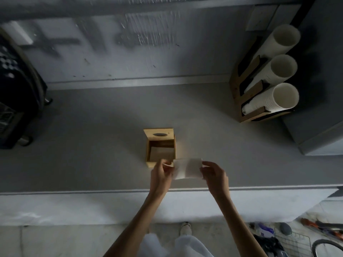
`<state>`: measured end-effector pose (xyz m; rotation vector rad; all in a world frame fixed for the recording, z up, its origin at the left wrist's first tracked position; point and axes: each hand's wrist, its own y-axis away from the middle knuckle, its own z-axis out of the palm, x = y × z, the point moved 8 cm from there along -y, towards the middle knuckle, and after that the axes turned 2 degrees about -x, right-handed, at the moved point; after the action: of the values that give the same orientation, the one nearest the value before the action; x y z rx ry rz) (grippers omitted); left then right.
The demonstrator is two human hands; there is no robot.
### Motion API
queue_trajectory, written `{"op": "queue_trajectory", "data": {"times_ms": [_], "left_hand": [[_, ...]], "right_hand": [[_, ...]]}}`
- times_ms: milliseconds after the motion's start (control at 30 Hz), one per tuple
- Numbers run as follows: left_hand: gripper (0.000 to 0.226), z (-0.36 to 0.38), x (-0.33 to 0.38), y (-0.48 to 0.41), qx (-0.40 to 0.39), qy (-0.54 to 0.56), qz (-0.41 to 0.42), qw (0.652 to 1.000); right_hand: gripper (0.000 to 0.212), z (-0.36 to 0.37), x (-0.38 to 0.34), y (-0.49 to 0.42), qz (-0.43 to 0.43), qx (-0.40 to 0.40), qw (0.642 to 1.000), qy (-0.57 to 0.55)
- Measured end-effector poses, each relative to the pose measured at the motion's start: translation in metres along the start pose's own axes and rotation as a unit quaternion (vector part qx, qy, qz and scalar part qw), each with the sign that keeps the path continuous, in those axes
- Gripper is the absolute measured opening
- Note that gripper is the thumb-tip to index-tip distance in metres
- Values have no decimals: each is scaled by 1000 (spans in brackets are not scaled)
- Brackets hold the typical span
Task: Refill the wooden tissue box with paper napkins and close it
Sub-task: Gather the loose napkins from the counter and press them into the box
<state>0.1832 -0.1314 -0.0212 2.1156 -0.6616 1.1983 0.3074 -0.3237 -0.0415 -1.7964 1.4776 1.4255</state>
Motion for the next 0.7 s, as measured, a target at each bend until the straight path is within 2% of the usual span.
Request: {"op": "queue_trajectory", "data": {"times_ms": [167, 267, 367, 433, 533, 633, 700], "left_hand": [[20, -68, -1, -47, 50, -41, -49, 997], [16, -77, 2, -76, 32, -133, -59, 989], [16, -70, 12, -90, 1, -196, -30, 980], [23, -61, 19, -90, -15, -230, -9, 973], [26, -52, 19, -91, -33, -322, 20, 946], [25, -49, 16, -94, -45, -358, 28, 932], [26, -43, 16, -97, -55, -395, 47, 916]], "right_hand": [[22, 69, -70, -24, -54, -43, 996, 51], [20, 103, -93, -37, -40, -51, 992, 105], [23, 119, -101, -44, -12, -26, 981, 190], [29, 126, -105, -43, -22, -14, 969, 246], [27, 137, -107, -41, -31, -5, 953, 302], [21, 147, -108, -40, -30, -18, 939, 341], [27, 158, -109, -39, -29, -44, 936, 349]]}}
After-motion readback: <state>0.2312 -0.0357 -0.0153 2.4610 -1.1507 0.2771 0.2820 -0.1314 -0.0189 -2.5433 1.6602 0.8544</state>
